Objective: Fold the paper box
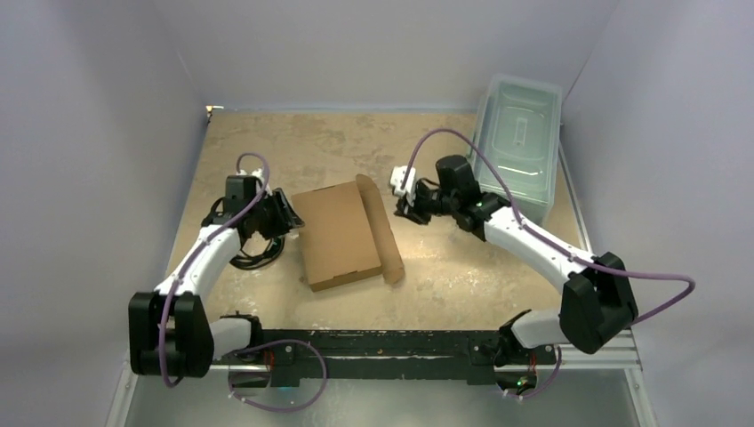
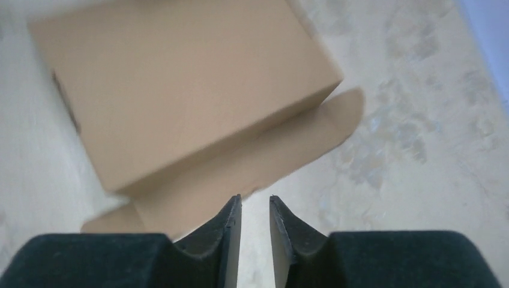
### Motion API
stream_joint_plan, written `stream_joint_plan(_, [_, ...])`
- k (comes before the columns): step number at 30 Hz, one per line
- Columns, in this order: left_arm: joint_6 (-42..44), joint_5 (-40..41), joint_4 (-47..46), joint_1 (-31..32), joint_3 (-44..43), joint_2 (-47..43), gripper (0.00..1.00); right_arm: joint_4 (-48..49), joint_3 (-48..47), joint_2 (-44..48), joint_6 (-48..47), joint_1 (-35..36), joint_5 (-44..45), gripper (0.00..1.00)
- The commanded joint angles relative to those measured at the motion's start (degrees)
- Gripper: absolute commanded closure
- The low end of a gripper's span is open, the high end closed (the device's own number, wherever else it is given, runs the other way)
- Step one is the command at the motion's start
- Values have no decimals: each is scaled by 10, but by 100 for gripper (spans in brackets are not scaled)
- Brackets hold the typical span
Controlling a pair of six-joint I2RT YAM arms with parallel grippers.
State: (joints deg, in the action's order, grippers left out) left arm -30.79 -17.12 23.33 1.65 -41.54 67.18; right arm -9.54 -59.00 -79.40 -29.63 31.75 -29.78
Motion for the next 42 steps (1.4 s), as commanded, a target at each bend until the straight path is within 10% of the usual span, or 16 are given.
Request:
stream_joint_plan(1, [19, 4, -37, 32, -35, 54, 58, -31, 74, -3, -203, 6, -17, 84])
stream_joint_plan(4, [22, 23, -41, 49, -47, 95, 66, -38, 64, -40, -202, 21, -5, 100])
stream_joint_plan(23, [72, 19, -26, 71, -296, 371, 70, 78, 53, -107, -85, 93, 69, 93])
stream_joint_plan(28, [86, 56, -27, 70, -319, 347, 66, 59, 50, -102, -100, 95, 69, 89])
stream_joint_plan(31, [100, 123, -45, 63, -285, 253, 48, 23, 48, -67, -119, 78, 77, 86])
stream_joint_plan(34, [104, 142, -83, 51, -216, 127, 22, -37, 60, -2, -179, 48, -3, 66])
stream_joint_plan(37, [82, 111, -143, 50, -123, 12, 1, -46, 118, 67, -274, 36, -92, 4])
stream_joint_plan(42, [85, 40, -166, 49, -43, -65, 6, -94, 148, 33, -403, 29, -122, 1])
